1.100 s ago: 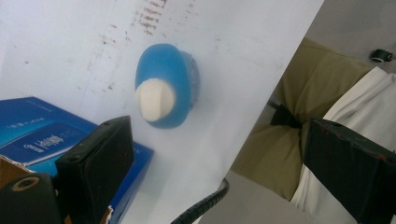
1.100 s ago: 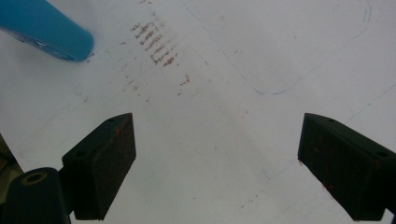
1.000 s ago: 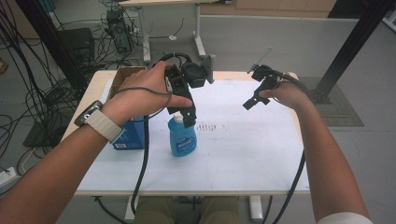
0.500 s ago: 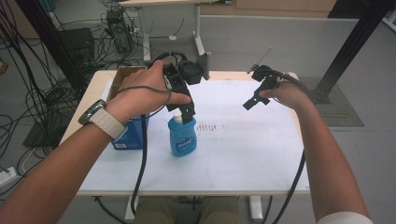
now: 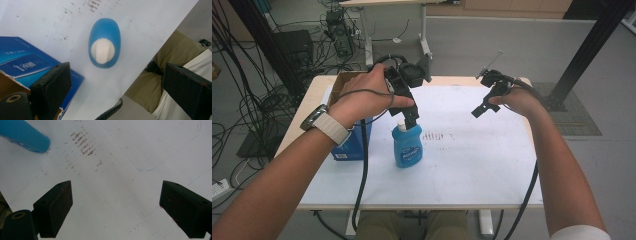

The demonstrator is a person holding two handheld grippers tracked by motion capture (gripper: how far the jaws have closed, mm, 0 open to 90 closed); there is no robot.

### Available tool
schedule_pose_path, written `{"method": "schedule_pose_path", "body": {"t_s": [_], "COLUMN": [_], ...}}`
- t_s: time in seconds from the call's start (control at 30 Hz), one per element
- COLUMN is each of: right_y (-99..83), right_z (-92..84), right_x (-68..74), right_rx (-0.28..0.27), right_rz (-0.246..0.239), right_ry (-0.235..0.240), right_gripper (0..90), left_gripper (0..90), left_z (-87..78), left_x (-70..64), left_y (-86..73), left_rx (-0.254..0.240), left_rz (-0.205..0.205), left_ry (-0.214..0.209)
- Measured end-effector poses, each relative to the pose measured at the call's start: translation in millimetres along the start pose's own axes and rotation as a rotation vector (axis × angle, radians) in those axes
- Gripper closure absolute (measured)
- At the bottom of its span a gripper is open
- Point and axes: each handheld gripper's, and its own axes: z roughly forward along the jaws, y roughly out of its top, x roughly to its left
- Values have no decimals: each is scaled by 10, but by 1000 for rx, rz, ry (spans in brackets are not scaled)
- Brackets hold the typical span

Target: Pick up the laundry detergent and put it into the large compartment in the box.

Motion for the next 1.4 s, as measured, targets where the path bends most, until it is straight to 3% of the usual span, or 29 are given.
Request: {"method": "schedule_pose_path", "body": {"t_s": [0.9,1.1,1.4], "right_y": [12,12,19], "right_z": [30,34,55], "right_x": [5,10,8], "right_rx": [6,7,8], "right_rz": [3,6,4], "right_ry": [5,6,9], "right_gripper": [108,109,109], "left_gripper": [93,93,93], "left_z": [332,389,448], "left_x": [67,85,93], "left_y": [111,134,171], "left_rx": [16,23,31], "left_rz": [7,34,25], "left_ry": [-14,-14,-5]}}
